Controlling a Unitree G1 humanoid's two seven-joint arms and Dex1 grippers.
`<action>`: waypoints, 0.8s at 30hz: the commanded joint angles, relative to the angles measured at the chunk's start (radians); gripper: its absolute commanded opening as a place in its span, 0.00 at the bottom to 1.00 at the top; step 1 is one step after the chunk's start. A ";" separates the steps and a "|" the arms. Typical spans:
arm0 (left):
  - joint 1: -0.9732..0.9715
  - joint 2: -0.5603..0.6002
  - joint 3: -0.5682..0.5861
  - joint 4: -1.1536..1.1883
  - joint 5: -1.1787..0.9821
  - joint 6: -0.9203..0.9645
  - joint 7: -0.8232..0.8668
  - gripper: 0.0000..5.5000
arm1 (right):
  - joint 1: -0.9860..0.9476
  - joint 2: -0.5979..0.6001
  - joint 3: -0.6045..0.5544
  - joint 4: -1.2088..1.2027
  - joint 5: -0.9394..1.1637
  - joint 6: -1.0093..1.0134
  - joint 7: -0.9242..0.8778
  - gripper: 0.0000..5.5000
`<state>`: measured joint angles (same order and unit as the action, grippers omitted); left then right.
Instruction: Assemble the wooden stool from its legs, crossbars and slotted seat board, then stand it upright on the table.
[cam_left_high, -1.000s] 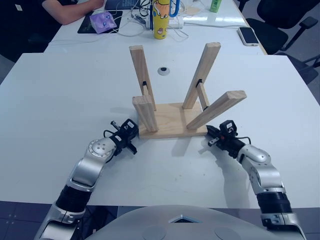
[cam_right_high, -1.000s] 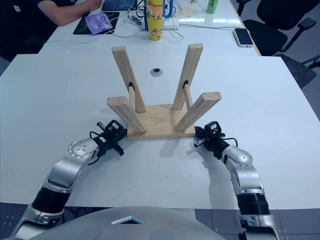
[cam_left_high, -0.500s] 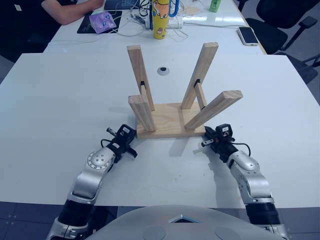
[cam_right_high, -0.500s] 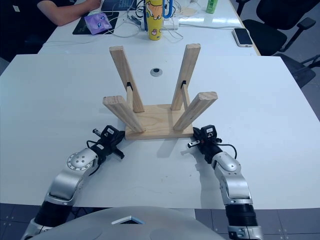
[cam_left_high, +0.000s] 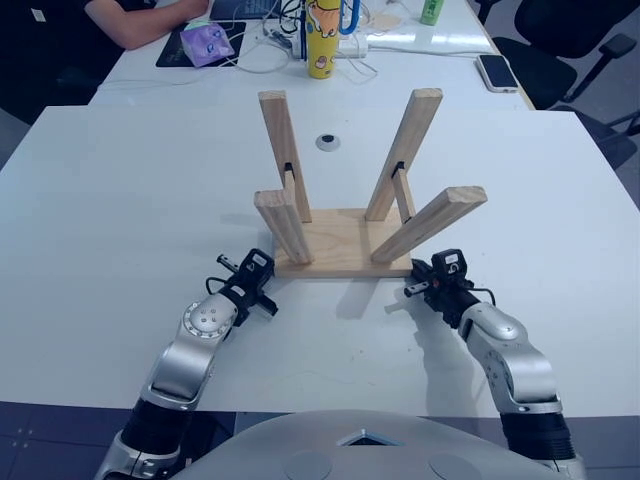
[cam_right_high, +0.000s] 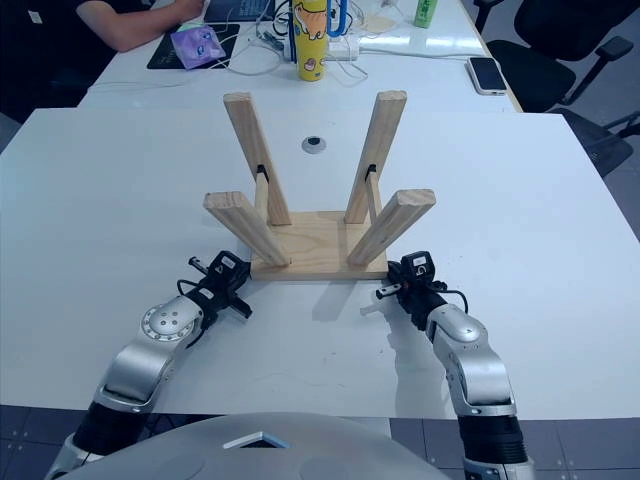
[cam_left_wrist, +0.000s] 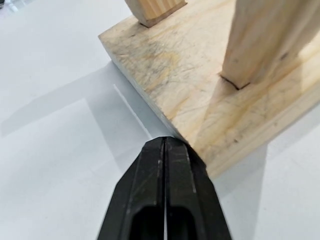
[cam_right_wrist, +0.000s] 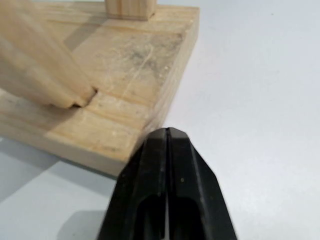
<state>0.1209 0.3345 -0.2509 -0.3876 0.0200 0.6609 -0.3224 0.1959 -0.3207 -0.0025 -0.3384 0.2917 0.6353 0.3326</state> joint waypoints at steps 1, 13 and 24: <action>-0.039 -0.083 -0.085 -0.116 -0.158 0.054 -0.122 0.00 | -0.075 0.077 0.063 -0.136 0.168 0.103 0.074 0.00; -0.168 -0.098 0.015 -0.300 -0.250 0.248 -0.115 0.00 | -0.163 0.098 -0.025 -0.295 0.258 0.285 0.055 0.00; -0.230 -0.064 0.065 -0.363 -0.300 0.342 -0.145 0.00 | -0.207 0.132 -0.087 -0.406 0.377 0.401 0.064 0.00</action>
<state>-0.0231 0.3201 -0.0960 -0.6517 -0.1007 0.9994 -0.3236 0.0589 -0.2729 -0.1786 -0.6304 0.4338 0.9882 0.2973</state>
